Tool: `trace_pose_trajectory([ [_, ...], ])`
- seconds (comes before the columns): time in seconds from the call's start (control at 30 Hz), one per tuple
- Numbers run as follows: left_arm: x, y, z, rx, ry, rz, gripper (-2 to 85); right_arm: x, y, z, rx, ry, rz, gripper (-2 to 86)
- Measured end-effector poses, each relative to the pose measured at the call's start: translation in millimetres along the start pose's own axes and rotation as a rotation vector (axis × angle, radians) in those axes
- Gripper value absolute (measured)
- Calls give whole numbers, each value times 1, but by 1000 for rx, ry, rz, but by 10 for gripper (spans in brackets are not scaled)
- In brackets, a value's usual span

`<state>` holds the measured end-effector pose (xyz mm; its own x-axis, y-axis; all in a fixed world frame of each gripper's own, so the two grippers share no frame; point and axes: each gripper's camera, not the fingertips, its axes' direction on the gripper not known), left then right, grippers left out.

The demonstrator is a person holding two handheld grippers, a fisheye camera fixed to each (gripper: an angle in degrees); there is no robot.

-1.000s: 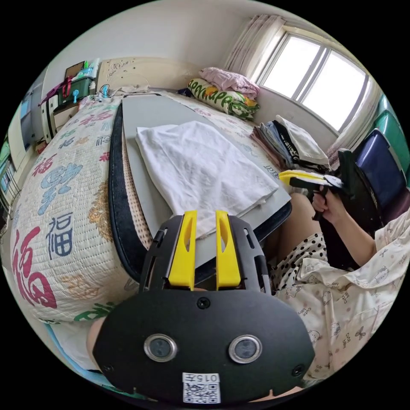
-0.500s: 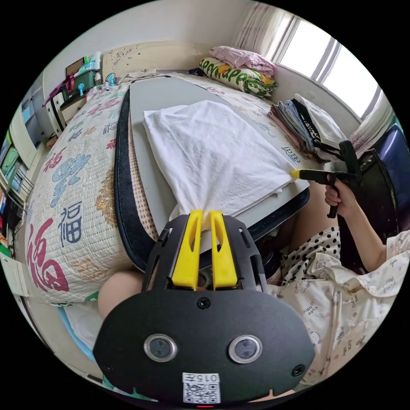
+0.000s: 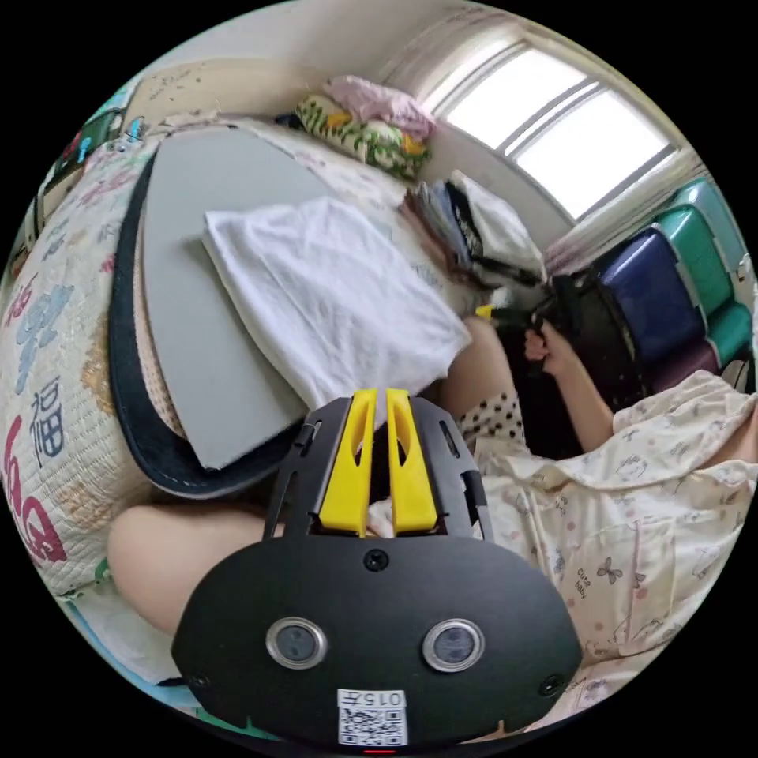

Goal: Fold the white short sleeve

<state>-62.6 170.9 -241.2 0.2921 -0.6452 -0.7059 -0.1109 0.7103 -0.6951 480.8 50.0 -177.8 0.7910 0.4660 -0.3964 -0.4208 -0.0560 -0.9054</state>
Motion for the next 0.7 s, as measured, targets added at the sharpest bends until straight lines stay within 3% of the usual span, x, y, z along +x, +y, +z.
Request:
trace_pose_trajectory([
  [0.13,-48,-37,-39,186,-275,-20,60,-19,-55,-12,55,-44,-55,74],
  [0.23,-107,-75,-24,222,-327,-64,75,-47,-103,-3,78,-65,-128,95],
  [0.47,-249,-133,72,162,-192,-249,95,-74,-215,47,39,-127,-90,134],
  [0.57,-289,-132,106,156,-201,-294,100,-76,-247,69,14,-48,-49,134],
  [0.7,-331,-114,137,160,-148,-335,85,-80,-274,90,-46,-102,-1,126],
])
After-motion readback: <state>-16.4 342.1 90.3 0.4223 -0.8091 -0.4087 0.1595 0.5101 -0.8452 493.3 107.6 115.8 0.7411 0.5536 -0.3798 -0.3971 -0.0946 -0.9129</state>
